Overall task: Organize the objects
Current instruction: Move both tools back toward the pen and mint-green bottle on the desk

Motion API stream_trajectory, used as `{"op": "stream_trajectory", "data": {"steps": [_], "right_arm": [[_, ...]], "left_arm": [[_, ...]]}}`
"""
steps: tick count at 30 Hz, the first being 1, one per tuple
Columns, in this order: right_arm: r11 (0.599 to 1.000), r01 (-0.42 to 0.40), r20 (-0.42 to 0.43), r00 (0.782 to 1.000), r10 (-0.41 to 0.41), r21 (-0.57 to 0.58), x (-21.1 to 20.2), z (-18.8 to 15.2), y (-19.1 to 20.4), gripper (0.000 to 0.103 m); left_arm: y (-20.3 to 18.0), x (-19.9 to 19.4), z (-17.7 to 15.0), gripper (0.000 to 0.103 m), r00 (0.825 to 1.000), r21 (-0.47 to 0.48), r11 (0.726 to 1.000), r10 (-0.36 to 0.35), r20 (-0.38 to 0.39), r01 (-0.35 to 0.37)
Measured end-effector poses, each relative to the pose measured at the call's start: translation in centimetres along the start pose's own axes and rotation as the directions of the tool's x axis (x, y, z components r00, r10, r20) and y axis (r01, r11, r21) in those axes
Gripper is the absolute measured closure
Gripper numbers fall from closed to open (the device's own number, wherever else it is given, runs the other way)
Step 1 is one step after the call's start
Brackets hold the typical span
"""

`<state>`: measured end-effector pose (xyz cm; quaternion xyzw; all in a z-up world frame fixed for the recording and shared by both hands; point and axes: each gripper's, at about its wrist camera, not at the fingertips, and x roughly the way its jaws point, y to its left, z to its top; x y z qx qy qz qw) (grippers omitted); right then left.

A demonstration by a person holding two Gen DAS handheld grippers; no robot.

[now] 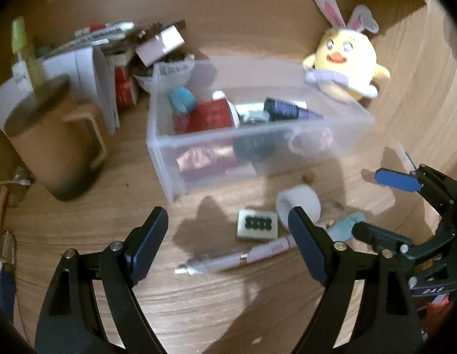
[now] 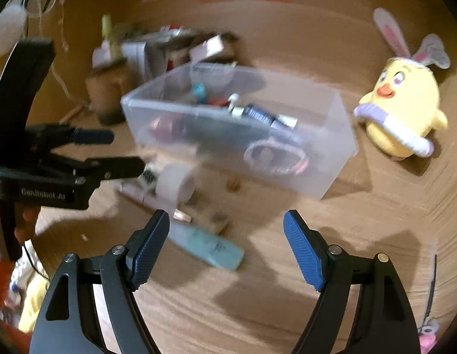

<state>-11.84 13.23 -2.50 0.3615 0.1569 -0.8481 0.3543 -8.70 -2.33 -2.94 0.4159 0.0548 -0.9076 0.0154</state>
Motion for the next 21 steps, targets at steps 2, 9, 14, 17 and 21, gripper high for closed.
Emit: {"op": "stream_trajectory", "data": {"steps": [2, 9, 14, 17, 21], "right_arm": [[1.000, -0.014, -0.032, 0.999, 0.013, -0.021, 0.7, -0.5, 0.3, 0.026], [0.998, -0.049, -0.085, 0.995, 0.046, -0.039, 2.1, -0.9, 0.8, 0.027], [0.996, -0.067, -0.104, 0.993, 0.060, -0.063, 1.9, -0.9, 0.7, 0.055], [0.995, -0.065, -0.111, 0.992, 0.057, -0.070, 1.6, -1.5, 0.5, 0.061], [0.995, -0.078, -0.117, 0.991, 0.071, -0.062, 0.8, -2.4, 0.0, 0.077]], "left_arm": [[-0.2, 0.5, -0.3, 0.019, 1.000, 0.007, 1.000, -0.016, -0.021, 0.016], [-0.6, 1.8, -1.1, 0.019, 0.993, 0.008, 0.996, -0.092, -0.077, 0.093], [-0.6, 1.6, -1.5, 0.019, 0.986, -0.005, 0.991, -0.134, -0.102, 0.134], [-0.8, 1.4, -2.0, 0.019, 0.984, 0.012, 0.991, -0.134, -0.114, 0.137], [-1.5, 0.9, -2.7, 0.019, 0.982, 0.046, 0.987, -0.144, -0.125, 0.151]]}}
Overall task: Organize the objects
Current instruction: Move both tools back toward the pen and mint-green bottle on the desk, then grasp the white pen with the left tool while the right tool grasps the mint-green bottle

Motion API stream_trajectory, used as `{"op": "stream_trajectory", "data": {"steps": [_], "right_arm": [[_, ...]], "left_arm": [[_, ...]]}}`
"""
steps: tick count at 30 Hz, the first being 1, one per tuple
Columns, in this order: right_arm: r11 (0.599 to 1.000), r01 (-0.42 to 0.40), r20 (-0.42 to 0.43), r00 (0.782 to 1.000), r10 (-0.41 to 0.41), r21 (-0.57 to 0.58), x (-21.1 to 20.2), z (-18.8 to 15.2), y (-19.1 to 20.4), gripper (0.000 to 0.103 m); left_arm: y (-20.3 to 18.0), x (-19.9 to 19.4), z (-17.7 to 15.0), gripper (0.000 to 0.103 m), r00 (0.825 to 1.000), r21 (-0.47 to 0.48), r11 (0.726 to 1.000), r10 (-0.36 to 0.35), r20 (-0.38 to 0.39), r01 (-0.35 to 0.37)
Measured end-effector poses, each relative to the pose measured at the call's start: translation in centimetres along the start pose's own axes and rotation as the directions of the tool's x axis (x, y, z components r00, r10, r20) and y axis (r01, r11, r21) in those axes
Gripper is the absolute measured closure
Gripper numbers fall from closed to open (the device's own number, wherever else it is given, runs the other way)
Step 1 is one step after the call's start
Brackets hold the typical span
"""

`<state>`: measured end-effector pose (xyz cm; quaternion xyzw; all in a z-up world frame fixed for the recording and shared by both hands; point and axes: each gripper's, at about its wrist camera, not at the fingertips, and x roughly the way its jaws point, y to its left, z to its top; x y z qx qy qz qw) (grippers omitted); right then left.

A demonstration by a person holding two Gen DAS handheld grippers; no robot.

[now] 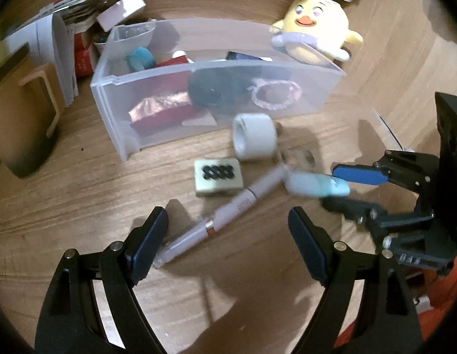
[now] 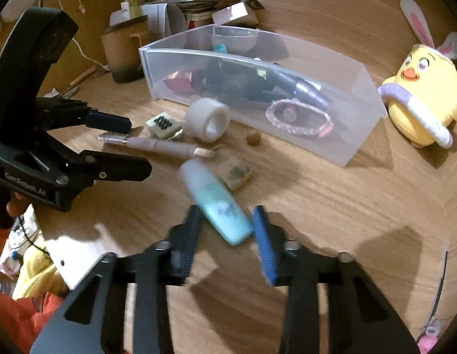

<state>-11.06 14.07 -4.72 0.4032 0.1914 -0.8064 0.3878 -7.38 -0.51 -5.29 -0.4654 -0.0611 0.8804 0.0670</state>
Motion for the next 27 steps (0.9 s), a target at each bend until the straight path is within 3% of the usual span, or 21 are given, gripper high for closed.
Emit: {"op": "stream_trajectory", "data": {"steps": [5, 9, 15, 22, 27], "right_arm": [[0.999, 0.027, -0.006, 1.000, -0.027, 0.023, -1.2, -1.5, -0.8, 0.079], [1.000, 0.011, -0.021, 1.000, -0.010, 0.029, -2.1, -2.4, -1.2, 0.080], [0.999, -0.006, 0.001, 1.000, 0.006, 0.036, -2.0, -1.8, -1.2, 0.079], [0.999, 0.004, 0.000, 1.000, -0.004, 0.038, 0.0, -0.2, -0.9, 0.078], [0.999, 0.023, 0.012, 1.000, -0.023, 0.031, 0.0, -0.2, -0.4, 0.079]], "left_arm": [[-1.1, -0.4, -1.0, 0.022, 1.000, 0.032, 0.999, 0.005, -0.006, -0.004], [-2.0, -0.9, -1.3, 0.030, 0.999, 0.051, 0.998, -0.040, -0.026, 0.041], [-2.1, -0.4, -0.1, 0.031, 1.000, 0.072, 0.997, 0.014, -0.018, -0.013], [-2.9, 0.7, 0.4, 0.054, 0.999, 0.129, 0.990, 0.052, -0.010, -0.050], [-4.1, 0.5, -0.4, 0.081, 0.997, 0.181, 0.980, 0.082, 0.015, -0.083]]}}
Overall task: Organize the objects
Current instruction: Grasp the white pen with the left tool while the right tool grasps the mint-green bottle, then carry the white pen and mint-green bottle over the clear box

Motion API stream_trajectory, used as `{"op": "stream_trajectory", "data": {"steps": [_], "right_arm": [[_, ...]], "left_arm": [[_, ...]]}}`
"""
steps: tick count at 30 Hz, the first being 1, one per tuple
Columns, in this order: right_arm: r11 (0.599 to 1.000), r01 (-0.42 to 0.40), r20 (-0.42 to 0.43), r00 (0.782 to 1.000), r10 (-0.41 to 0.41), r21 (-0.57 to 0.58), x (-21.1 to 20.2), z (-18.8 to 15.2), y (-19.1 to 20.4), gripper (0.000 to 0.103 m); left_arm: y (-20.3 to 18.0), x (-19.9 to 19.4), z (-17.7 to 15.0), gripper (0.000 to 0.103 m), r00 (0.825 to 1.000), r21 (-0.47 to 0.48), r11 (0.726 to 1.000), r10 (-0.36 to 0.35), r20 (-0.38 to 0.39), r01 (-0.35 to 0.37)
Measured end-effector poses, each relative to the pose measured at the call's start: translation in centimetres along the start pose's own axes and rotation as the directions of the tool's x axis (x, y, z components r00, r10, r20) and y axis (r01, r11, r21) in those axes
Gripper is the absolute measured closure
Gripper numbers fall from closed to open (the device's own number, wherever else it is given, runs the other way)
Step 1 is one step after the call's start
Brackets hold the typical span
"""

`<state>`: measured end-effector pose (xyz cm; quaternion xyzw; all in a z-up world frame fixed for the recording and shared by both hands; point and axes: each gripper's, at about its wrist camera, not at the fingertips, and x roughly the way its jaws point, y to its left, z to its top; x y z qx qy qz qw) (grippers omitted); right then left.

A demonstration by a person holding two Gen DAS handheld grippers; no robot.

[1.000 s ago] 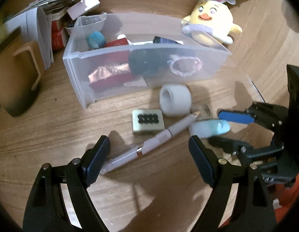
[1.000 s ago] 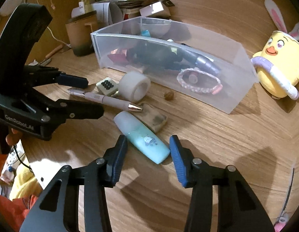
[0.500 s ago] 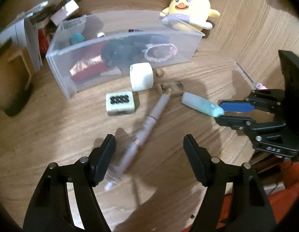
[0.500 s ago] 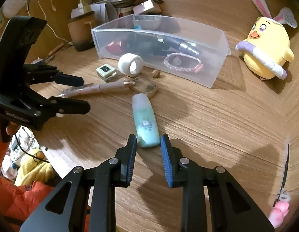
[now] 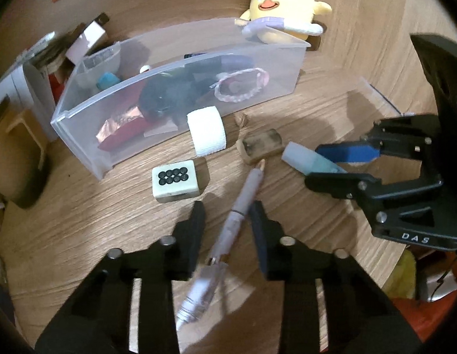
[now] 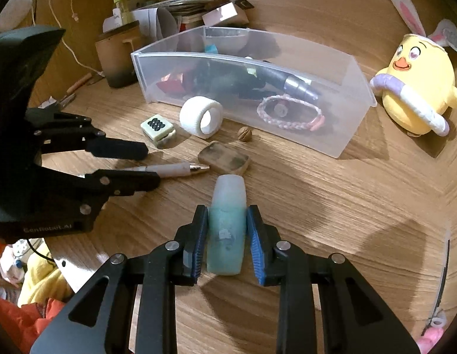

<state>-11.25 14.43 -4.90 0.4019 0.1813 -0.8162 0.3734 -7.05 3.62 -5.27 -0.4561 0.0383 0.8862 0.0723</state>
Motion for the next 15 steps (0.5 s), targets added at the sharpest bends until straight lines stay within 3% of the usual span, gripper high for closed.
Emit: {"op": "stream_trajectory", "data": {"steps": [5, 15], "right_arm": [[1.000, -0.001, 0.017, 1.000, 0.000, 0.019, -0.4, -0.5, -0.1, 0.080], [0.996, -0.010, 0.107, 0.994, 0.001, 0.087, -3.1, 0.2, -0.5, 0.080]], "left_arm": [[-0.6, -0.5, -0.8, 0.093, 1.000, 0.023, 1.000, 0.021, 0.002, -0.021], [-0.5, -2.7, -0.5, 0.093, 0.996, -0.008, 0.999, 0.050, 0.068, -0.050]]}}
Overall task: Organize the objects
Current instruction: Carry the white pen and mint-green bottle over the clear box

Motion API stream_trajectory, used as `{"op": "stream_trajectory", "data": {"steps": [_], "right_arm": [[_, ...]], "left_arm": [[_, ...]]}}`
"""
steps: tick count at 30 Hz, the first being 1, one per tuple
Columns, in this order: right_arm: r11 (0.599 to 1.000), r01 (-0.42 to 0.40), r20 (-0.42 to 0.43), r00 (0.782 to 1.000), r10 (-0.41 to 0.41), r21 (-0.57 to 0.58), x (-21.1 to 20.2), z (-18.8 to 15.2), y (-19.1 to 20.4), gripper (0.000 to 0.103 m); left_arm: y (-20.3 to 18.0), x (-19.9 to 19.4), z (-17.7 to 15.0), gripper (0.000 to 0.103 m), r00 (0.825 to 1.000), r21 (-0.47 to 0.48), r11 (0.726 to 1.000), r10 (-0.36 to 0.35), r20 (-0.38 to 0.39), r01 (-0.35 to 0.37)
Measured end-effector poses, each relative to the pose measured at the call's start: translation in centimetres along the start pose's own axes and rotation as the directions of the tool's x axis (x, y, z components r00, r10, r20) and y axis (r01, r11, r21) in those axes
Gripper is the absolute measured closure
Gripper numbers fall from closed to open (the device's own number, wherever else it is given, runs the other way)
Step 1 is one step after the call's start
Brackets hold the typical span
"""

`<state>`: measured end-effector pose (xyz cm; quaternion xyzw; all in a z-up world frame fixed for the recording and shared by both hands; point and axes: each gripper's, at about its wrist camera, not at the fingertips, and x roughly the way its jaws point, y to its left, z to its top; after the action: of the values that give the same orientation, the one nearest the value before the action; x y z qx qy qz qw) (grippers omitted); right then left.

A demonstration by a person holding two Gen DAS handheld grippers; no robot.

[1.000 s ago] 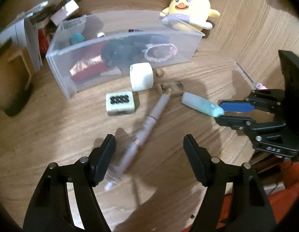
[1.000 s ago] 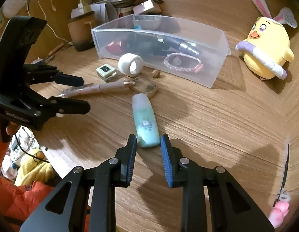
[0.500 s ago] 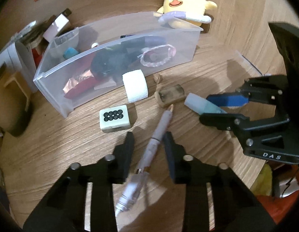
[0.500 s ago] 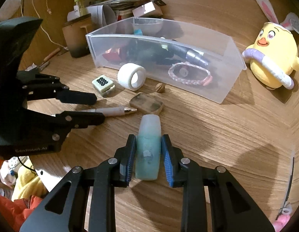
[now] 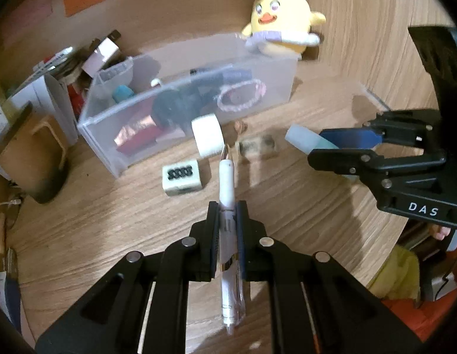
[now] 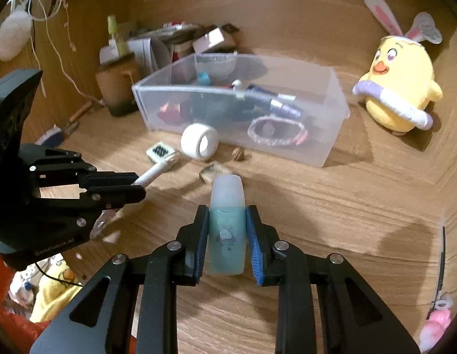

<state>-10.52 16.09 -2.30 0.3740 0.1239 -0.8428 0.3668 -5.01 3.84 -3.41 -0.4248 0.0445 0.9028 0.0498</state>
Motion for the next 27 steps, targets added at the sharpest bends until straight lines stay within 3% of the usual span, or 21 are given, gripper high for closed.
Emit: {"op": "stream_trajectory", "data": {"steps": [13, 27], "right_arm": [[0.999, 0.010, 0.125, 0.992, -0.016, 0.053, -2.2, 2.7, -0.5, 0.080], [0.994, 0.036, 0.228, 0.972, -0.058, 0.101, -3.5, 6.4, -2.5, 0.080]], "left_arm": [[2.1, -4.8, 2.6, 0.093, 0.985, -0.093, 0.995, -0.005, 0.173, 0.022], [4.5, -6.8, 5.8, 0.093, 0.960, -0.162, 0.986, 0.018, 0.279, 0.029]]}}
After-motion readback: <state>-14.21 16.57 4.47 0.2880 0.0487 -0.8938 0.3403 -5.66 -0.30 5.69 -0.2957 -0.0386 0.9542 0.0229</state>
